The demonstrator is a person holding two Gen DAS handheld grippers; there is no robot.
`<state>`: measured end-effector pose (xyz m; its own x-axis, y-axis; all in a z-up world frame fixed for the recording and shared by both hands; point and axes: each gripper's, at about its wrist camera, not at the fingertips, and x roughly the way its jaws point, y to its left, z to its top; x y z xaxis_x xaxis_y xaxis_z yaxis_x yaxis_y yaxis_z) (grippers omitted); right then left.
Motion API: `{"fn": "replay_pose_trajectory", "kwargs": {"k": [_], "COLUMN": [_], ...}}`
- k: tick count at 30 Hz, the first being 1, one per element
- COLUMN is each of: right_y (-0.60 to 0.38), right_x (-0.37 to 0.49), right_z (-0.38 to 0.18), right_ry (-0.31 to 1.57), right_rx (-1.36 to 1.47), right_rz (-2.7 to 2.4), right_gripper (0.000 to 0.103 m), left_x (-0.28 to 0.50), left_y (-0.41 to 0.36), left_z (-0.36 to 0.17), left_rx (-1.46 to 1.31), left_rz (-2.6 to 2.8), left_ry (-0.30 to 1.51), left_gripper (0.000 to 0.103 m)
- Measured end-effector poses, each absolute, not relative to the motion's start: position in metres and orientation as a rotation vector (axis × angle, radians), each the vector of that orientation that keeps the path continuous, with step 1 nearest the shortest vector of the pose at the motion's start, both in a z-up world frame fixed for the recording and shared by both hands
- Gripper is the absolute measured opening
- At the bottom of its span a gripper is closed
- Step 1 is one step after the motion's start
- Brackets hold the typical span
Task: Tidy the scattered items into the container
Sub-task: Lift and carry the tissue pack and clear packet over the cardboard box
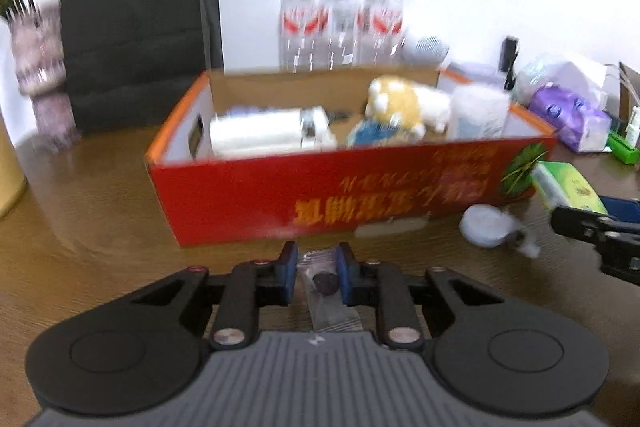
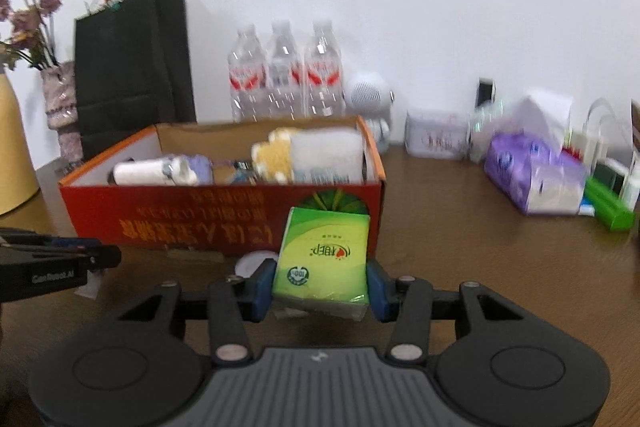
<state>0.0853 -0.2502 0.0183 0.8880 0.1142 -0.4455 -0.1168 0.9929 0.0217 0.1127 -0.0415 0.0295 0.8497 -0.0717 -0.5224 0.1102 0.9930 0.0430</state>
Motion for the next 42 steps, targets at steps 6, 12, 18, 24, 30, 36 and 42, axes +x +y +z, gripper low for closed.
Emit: {"fn": "replay_pose_trajectory", "kwargs": {"k": [6,12,18,24,30,36,42], "right_y": [-0.246,-0.24,-0.22,-0.217,-0.219,-0.217,-0.202], "right_x": [0.077,0.009,-0.062,-0.09,-0.075,0.03,0.205], "right_z": [0.033,0.049,0.024,0.031,0.061,0.142,0.157], "right_ry": [0.422,0.4,0.468,0.421,0.39,0.376,0.717], "right_rx": [-0.008,-0.007,-0.099,-0.09,-0.065,-0.074,0.006], "right_rz": [0.158,0.208,0.263,0.248,0.311,0.392,0.421], "right_gripper": [0.046,0.046,0.045,0.046,0.046,0.046,0.046], "left_x": [0.064,0.008,-0.044,-0.07,-0.048,0.081,0.25], "left_y": [-0.049,-0.041,-0.041,-0.044,-0.032,0.003,0.021], "left_z": [0.064,0.076,0.055,0.053,0.097,0.173,0.12], "left_rx": [0.05,-0.021,-0.073,-0.062,-0.064,-0.078,-0.171], "left_rz": [-0.111,-0.104,-0.112,-0.113,-0.217,-0.295,-0.343], "left_ry": [0.444,0.418,0.486,0.481,0.39,0.471,0.926], "left_gripper": [0.021,0.021,0.021,0.021,0.021,0.021,0.022]}}
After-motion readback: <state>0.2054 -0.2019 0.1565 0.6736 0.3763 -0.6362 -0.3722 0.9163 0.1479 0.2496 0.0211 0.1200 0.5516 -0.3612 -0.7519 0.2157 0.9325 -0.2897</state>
